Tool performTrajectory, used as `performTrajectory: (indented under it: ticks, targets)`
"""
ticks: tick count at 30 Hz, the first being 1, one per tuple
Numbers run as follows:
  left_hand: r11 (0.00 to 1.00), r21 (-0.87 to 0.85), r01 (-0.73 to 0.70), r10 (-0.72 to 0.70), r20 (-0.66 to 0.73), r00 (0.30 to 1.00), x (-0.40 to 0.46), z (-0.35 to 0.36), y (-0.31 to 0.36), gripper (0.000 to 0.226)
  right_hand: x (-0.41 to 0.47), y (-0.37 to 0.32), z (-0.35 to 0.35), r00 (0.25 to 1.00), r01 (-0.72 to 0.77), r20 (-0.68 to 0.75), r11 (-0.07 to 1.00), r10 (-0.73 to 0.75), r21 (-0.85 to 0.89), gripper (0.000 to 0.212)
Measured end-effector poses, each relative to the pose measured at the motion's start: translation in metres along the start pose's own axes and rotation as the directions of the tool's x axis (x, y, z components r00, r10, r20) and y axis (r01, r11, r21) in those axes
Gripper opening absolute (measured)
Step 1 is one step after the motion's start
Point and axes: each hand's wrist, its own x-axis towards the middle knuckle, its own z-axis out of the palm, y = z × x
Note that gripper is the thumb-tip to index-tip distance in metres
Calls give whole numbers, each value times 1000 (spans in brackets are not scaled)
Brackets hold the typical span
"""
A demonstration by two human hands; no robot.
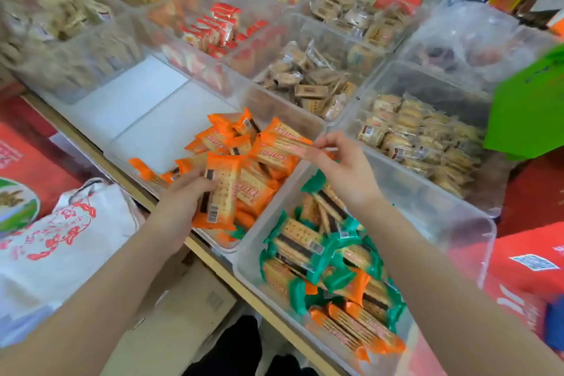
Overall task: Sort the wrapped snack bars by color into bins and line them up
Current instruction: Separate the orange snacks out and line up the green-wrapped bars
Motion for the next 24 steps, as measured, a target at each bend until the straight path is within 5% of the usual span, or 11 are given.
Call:
performTrajectory:
  ticks: [5,9,13,17,21,24]
  targets:
    - [986,117,-115,119,-25,993,37,-36,12,25,57,9,66,982,188,62,865,-181,-464,20]
    - [776,520,-358,354,110,929,71,-47,21,39,78,28,84,956,271,292,405,-8,-873,22]
    - [464,735,-494,422,307,853,111,-45,25,49,70,24,80,922,384,373,391,-107,-837,23]
    - [201,812,-548,364,457,811,144,-41,21,53,57,20,86,747,663,563,456,-353,-593,6]
    - [-54,775,-629,562,545,623,148,-55,23,44,58,23,117,625,749,762,409,-171,-522,41]
    - [-147,593,-791,460,749,477,137,-72,18,20,63,23,132,574,797,813,296,-99,-527,56]
